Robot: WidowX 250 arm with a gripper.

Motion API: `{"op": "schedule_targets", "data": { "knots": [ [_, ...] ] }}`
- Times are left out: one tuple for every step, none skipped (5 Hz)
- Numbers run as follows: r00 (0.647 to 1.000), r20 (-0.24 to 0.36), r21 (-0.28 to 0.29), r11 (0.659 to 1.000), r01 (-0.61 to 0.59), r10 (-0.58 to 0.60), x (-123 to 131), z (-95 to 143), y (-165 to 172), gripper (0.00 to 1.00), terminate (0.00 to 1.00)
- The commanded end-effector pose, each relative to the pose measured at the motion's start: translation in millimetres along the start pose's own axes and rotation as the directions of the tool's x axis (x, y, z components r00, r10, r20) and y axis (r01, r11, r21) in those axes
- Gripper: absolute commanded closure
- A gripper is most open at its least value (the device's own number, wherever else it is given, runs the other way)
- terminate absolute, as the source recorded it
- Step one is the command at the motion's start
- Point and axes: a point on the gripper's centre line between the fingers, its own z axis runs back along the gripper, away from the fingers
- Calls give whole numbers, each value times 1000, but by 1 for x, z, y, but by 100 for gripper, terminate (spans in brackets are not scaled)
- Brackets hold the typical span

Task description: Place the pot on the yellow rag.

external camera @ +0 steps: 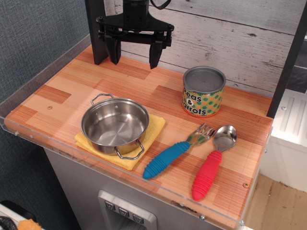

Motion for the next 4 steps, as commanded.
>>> {"op": "schedule_targets", "data": {
  "knots": [
    [995, 81, -55, 997, 61, -57, 9, 27, -15, 0, 0],
    [992, 81, -76, 992, 105, -99, 8, 31, -25, 0, 0],
    [992, 81, -76, 992, 105, -99, 8, 31, -25, 0, 0],
    [992, 81, -76, 992, 105, -99, 8, 31, -25, 0, 100]
  ]
}}
